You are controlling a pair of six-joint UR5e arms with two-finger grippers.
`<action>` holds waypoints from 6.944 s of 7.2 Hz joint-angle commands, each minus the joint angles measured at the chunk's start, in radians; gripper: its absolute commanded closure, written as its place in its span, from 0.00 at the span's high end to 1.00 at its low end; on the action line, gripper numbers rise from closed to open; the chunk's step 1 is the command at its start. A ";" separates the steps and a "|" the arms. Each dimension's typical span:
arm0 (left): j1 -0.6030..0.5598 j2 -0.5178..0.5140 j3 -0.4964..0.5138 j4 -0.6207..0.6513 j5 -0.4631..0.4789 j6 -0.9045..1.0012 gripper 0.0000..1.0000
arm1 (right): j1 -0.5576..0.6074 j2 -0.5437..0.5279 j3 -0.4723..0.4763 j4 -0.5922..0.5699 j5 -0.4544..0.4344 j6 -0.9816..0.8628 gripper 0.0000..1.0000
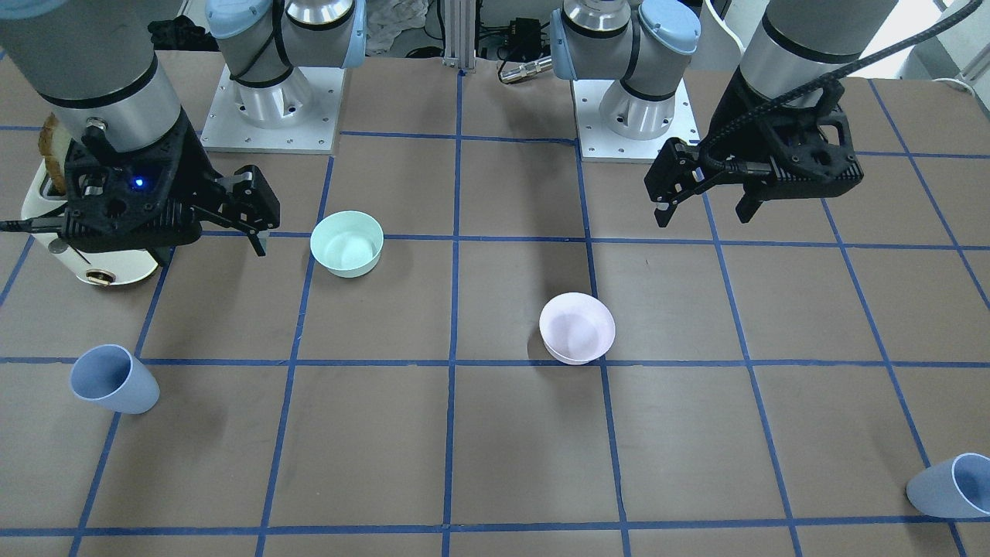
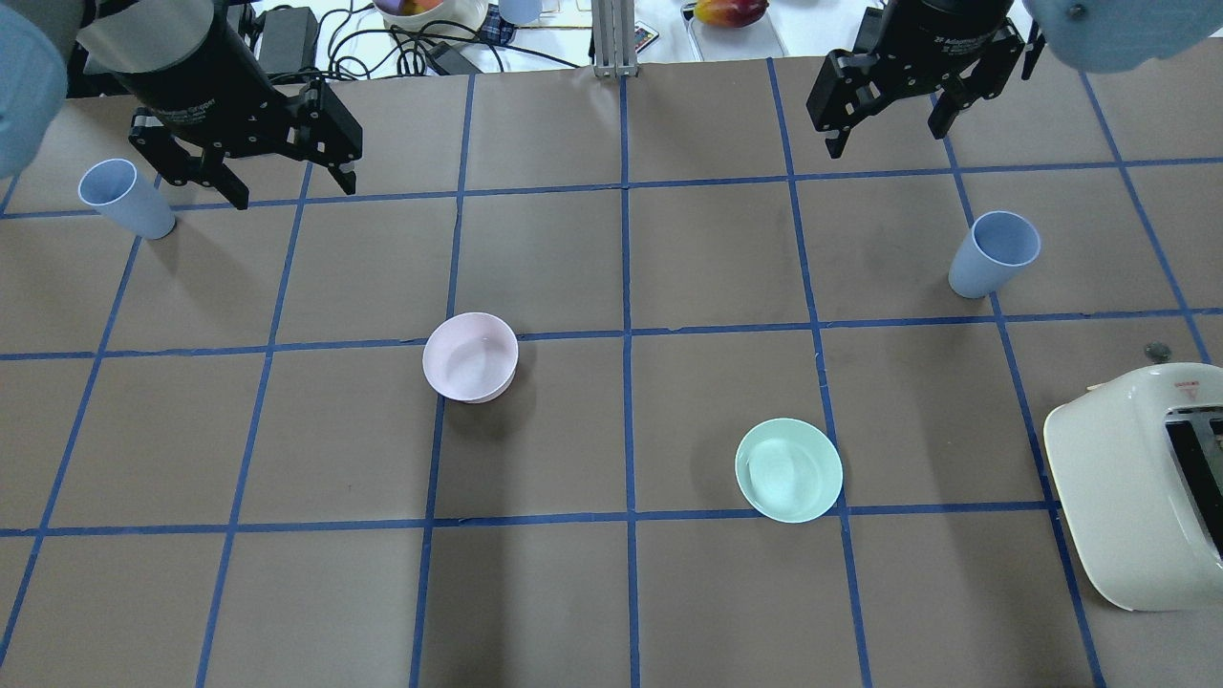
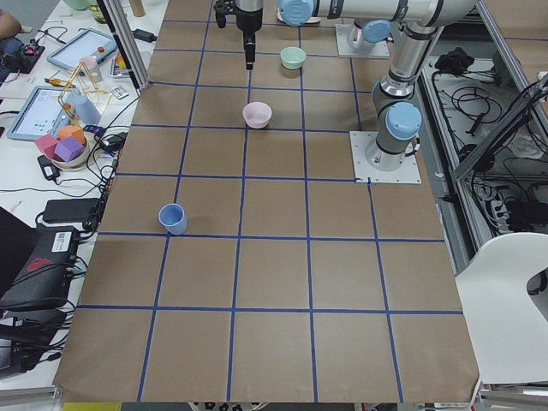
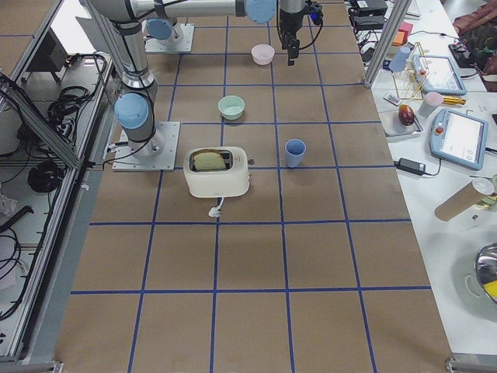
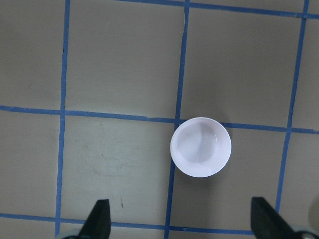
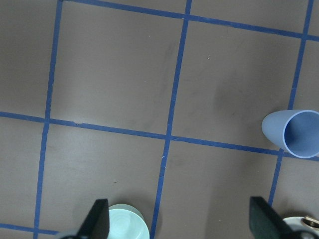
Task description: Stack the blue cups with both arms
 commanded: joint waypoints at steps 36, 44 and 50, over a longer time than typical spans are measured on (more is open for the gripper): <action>0.035 -0.500 0.250 0.351 -0.017 0.216 0.00 | -0.451 0.314 0.187 -0.348 0.020 -0.290 0.72; -0.391 -0.670 0.306 0.614 -0.011 -0.219 0.00 | -0.448 0.286 0.152 -0.295 0.046 -0.325 0.00; -0.396 -0.735 0.328 0.581 -0.004 -0.265 0.99 | -0.439 0.255 0.073 -0.172 0.051 -0.319 0.00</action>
